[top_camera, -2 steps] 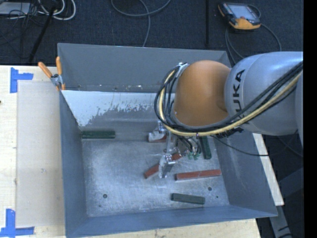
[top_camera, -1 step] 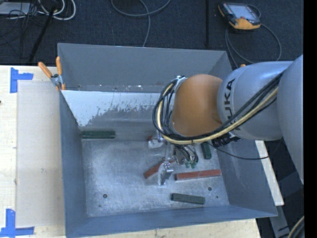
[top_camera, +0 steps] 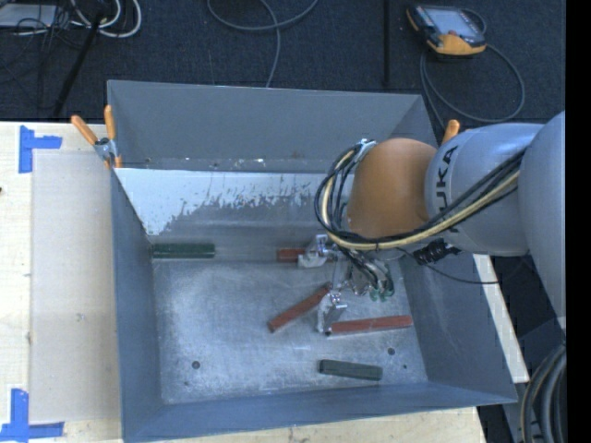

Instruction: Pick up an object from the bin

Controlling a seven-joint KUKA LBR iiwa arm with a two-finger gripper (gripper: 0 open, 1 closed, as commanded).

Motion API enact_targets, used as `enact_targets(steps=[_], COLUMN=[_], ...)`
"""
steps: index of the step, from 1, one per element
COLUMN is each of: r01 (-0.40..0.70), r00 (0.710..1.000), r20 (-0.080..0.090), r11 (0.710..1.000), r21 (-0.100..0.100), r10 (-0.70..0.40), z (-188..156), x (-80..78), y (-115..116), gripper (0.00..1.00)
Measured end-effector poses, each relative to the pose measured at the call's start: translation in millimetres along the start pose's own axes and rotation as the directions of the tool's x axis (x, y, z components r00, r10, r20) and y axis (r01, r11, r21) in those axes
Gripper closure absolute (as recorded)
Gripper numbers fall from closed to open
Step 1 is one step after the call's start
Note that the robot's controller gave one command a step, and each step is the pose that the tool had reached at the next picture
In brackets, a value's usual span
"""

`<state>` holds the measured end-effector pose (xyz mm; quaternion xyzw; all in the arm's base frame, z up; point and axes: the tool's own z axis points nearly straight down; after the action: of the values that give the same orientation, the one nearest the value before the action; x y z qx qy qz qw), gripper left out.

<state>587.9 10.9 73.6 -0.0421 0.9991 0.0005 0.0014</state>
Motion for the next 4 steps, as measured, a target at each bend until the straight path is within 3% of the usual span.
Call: enact_targets(steps=[1,2,4], r01=[-0.001,-0.003,-0.003], r00=[1.0,1.0,1.0], r20=[-0.002,0.006,0.001], r11=[1.0,1.0,1.0], r21=[0.0,-0.001,-0.001], r10=[0.001,0.003,0.003], z=[-2.7,-4.0,-7.5], x=[2.5,-3.3,-1.7], y=[4.5,1.1,1.1], gripper=[0.0,1.0,1.0])
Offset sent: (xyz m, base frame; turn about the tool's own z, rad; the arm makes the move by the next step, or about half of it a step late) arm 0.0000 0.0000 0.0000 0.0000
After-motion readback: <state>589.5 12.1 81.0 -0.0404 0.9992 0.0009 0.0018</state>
